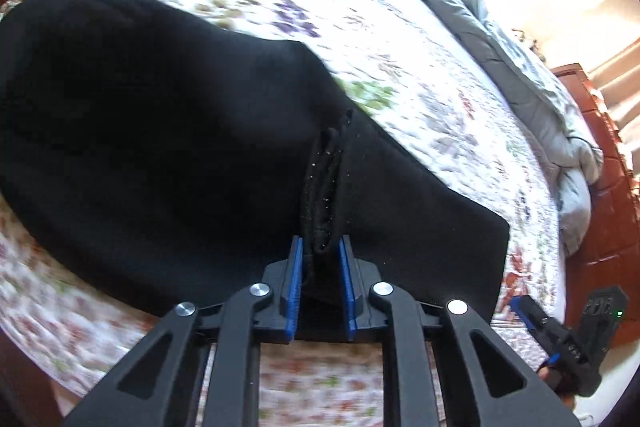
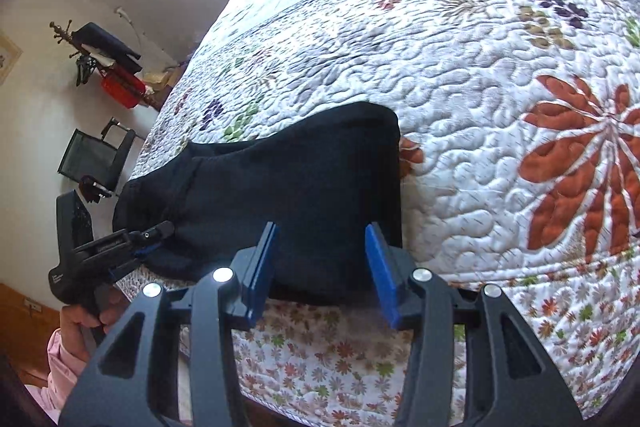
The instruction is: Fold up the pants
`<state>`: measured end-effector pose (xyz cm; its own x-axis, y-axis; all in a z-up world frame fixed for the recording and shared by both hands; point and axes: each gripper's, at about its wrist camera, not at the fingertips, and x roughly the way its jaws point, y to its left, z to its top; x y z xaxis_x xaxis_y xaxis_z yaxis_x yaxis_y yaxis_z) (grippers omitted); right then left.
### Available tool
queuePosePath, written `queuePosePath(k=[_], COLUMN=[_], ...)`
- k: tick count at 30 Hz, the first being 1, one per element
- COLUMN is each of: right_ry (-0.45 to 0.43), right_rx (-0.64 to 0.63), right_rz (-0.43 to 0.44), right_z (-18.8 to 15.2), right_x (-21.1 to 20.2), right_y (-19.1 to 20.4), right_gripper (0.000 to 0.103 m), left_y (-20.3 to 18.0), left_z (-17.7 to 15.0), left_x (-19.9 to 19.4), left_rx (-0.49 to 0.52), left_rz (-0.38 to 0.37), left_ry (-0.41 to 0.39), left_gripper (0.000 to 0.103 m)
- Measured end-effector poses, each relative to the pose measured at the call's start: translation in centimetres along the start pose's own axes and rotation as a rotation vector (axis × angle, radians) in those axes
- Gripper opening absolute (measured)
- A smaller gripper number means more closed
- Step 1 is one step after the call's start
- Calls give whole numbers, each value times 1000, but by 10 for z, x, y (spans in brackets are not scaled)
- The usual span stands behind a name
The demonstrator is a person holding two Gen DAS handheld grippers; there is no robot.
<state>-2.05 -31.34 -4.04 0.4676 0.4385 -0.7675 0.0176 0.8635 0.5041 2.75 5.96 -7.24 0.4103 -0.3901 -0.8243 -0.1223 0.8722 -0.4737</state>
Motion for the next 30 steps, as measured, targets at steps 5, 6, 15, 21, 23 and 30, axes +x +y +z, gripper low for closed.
queuePosePath(k=[5,6,15,21,23,30], right_ry=[131,144,162,75,82,187], right_rx=[-8,-3,-30,-41,-32,44], right_rz=[-109,-129,-130,-78,-71,-100], right_z=[-4,-5,10,54,70,84], right_x=[42,50,48,27,36,81], right_y=[-1,-5,0,11,12,-8], right_gripper=[43,43,43,43,44,37], left_y=[19,16,7,-34,-53,-52], left_z=[-9,-11,4,24,32,29], left_x=[26,28,2,-29,-8,64], left_rx=[-20,-10,34,141,154,145], left_rz=[17,27,57,-62,-120,-73], left_ry=[48,41,32,-56,-6,134], left_gripper=[22,23,32,43,44,37])
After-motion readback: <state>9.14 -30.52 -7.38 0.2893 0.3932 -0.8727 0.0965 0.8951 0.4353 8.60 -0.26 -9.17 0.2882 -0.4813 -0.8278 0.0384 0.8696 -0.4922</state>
